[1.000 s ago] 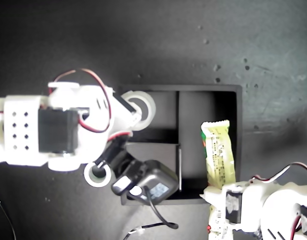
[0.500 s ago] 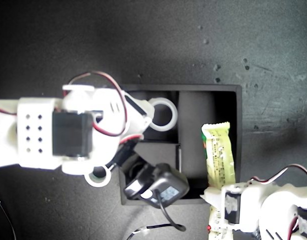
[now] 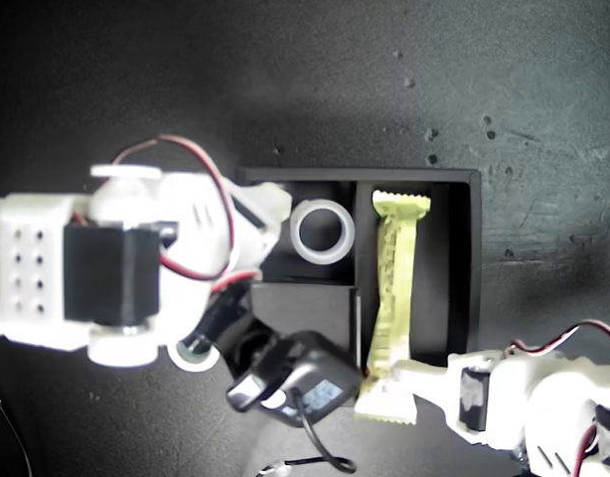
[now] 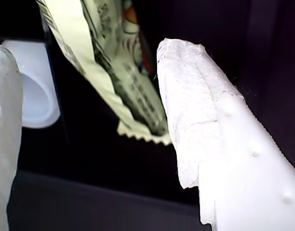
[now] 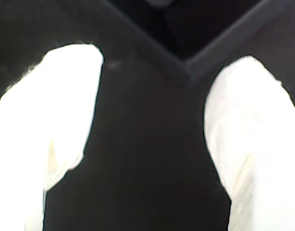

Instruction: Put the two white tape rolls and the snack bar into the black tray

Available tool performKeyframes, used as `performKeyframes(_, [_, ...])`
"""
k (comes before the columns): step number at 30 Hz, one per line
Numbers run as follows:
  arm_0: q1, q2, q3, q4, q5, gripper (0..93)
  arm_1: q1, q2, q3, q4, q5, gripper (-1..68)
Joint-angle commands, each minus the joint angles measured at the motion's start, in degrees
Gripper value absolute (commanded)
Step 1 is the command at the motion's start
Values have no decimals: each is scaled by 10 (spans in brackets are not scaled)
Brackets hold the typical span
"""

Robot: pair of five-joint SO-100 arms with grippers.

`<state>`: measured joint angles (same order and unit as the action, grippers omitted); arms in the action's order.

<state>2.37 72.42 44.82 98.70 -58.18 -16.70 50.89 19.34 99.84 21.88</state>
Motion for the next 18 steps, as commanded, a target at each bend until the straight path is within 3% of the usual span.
performKeyframes(1, [-13,97,5,17,-14,150,10,44,-8,33,5,178])
performKeyframes(9, [3,292,224,-52,-62,146,39,193,103,33,89,144])
performKeyframes(10, [13,315,259,-66,-78,144,47,222,128,33,122,140])
performKeyframes(14, [74,403,420,-163,-158,137,76,362,236,33,267,2])
performKeyframes(18, [149,443,563,-294,-243,127,80,472,334,33,354,-1])
